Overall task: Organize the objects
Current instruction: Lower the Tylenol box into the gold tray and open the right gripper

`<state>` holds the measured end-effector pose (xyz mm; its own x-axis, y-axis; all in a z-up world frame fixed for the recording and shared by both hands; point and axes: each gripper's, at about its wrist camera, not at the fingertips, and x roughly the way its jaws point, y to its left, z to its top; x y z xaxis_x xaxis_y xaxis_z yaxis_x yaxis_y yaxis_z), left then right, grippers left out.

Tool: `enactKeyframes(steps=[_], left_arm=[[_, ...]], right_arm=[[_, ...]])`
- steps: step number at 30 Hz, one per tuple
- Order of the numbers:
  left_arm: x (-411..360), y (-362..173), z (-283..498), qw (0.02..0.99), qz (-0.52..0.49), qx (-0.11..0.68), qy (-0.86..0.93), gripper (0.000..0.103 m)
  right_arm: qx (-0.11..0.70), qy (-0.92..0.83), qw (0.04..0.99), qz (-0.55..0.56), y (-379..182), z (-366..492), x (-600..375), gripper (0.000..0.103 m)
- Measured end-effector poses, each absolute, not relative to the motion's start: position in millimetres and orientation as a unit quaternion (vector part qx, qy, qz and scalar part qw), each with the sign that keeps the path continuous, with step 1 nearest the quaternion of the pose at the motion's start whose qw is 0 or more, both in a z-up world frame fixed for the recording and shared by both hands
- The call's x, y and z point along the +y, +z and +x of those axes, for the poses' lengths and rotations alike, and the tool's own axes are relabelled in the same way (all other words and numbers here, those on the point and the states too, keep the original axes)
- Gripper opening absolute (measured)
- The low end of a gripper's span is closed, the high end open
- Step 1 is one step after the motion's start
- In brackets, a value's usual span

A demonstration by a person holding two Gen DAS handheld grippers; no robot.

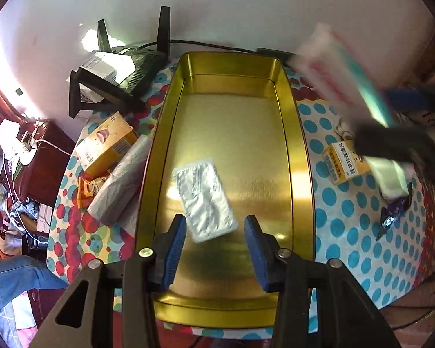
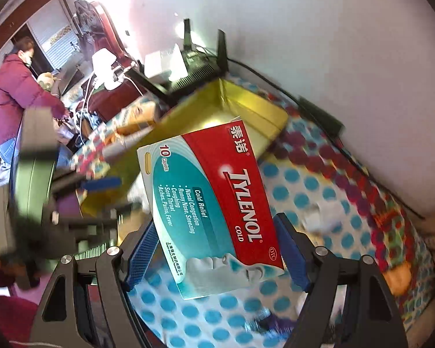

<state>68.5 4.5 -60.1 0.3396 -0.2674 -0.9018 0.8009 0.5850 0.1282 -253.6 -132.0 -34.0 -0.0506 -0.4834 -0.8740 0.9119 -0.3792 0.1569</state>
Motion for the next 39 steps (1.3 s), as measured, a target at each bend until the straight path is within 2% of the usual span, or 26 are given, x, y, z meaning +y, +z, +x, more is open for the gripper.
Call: enactKeyframes(steps=[13, 20, 25, 29, 30, 31, 33, 36, 39], left_arm=[[52, -54, 71, 0.746, 0.267, 0.495, -0.358, 0.043], [71, -50, 57, 0.733, 0.246, 0.515, -0.37, 0.047], [68, -40, 42, 0.732, 0.249, 0.5, -0.39, 0.048], [56, -36, 39, 0.726, 0.252, 0.498, -0.402, 0.048], [54, -35, 38, 0.725, 0.251, 0.499, -0.404, 0.048], [50, -34, 38, 0.724, 0.249, 0.498, -0.407, 0.048], [43, -31, 32, 0.725, 0.253, 0.49, -0.413, 0.048], [26, -29, 17, 0.721, 0.27, 0.477, -0.425, 0.048], [7, -34, 2, 0.71, 0.288, 0.475, -0.432, 0.048]], right_arm=[[0.211, -0.681, 0.475, 0.516, -82, -267, -238, 0.077], [0.205, -0.682, 0.449, 0.54, -111, -270, -259, 0.077], [0.181, -0.707, 0.443, 0.52, -105, -267, -253, 0.08], [0.104, -0.749, 0.436, 0.488, -73, -259, -208, 0.08], [0.072, -0.759, 0.429, 0.486, -65, -256, -187, 0.083], [0.048, -0.768, 0.413, 0.487, -60, -253, -164, 0.092], [0.025, -0.789, 0.373, 0.487, -57, -242, -111, 0.094], [0.052, -0.805, 0.296, 0.512, -70, -225, -28, 0.102], [0.072, -0.788, 0.232, 0.566, -104, -219, 47, 0.102]])
